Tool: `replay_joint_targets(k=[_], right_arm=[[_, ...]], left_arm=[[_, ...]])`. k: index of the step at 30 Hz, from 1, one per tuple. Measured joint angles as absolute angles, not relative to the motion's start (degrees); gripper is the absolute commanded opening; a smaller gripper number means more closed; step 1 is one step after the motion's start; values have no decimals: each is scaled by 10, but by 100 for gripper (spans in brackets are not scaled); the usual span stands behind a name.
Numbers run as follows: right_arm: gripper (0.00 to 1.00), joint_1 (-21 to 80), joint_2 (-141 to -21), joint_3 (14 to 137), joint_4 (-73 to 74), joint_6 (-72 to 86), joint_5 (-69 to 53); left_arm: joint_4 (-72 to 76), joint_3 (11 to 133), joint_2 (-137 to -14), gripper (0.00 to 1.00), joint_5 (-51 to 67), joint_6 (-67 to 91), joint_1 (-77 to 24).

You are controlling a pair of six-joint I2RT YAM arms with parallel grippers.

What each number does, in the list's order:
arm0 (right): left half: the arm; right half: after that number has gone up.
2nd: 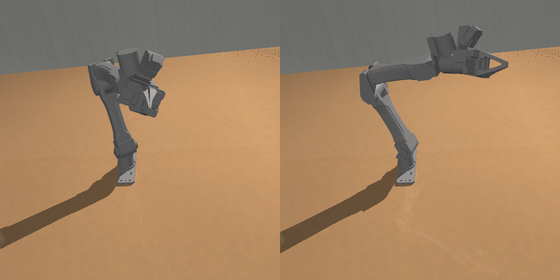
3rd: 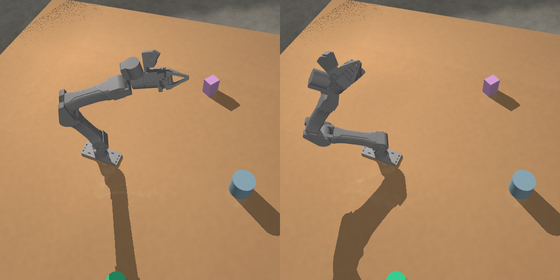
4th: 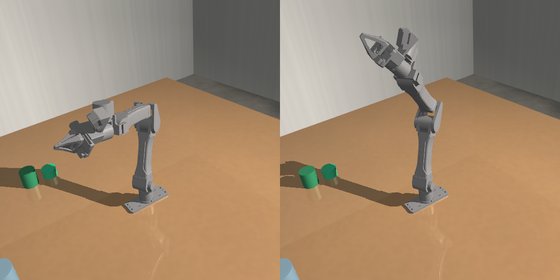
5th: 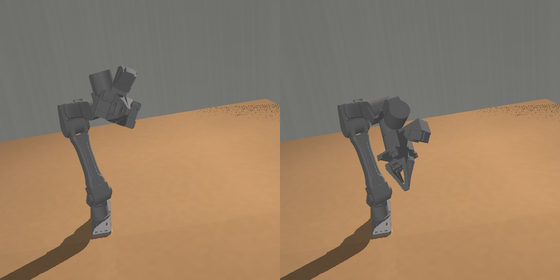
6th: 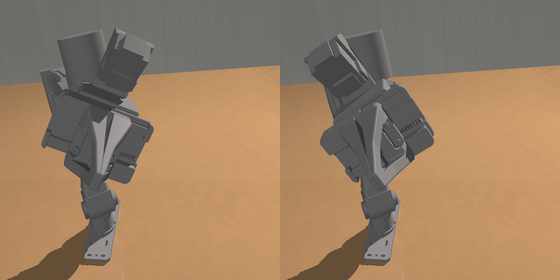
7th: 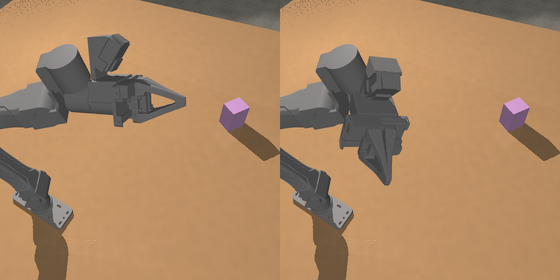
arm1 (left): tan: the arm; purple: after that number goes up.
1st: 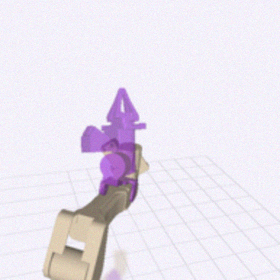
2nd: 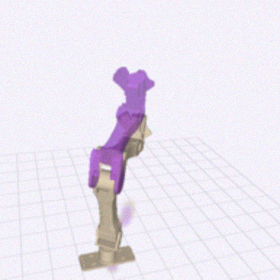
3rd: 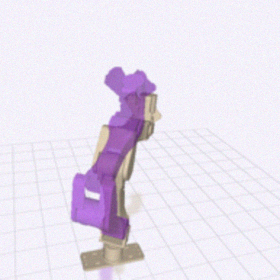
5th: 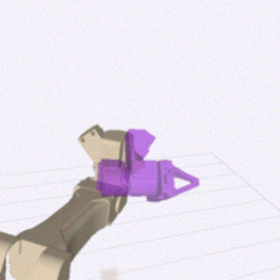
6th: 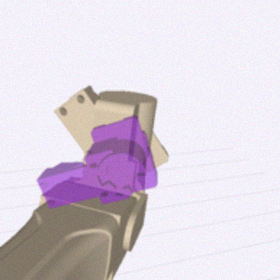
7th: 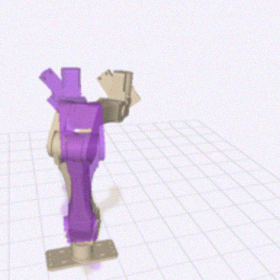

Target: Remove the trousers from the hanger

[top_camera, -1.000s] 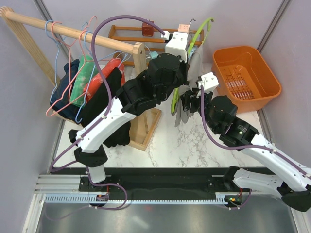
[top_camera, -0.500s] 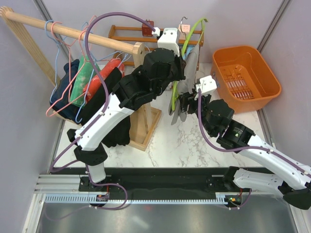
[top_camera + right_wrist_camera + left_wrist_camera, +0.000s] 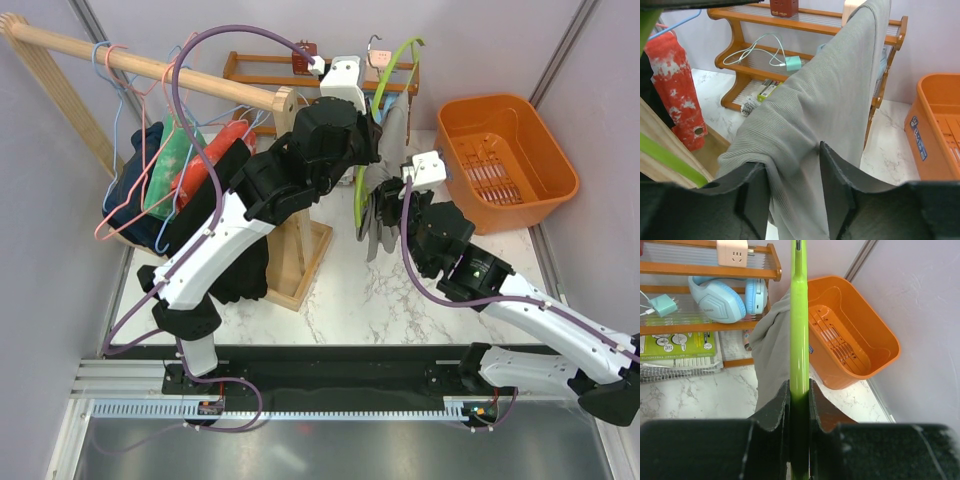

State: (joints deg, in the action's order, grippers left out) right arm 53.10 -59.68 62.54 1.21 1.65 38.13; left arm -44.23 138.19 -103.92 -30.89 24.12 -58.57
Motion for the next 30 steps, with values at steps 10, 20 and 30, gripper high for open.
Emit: replay_joint_targets(k=[10,20,30], right_arm=[[4,531,-603,628,-8,37,395],[0,531,-604,652,10,54,412],[0,531,-605,713,50,75,428]], left_arm=[[-441,1378,-1039,2,-298,251,-586],[-440,1364,-1032,2,-294,252,-579],[-440,1356,-1030,2,-286,251,-579]])
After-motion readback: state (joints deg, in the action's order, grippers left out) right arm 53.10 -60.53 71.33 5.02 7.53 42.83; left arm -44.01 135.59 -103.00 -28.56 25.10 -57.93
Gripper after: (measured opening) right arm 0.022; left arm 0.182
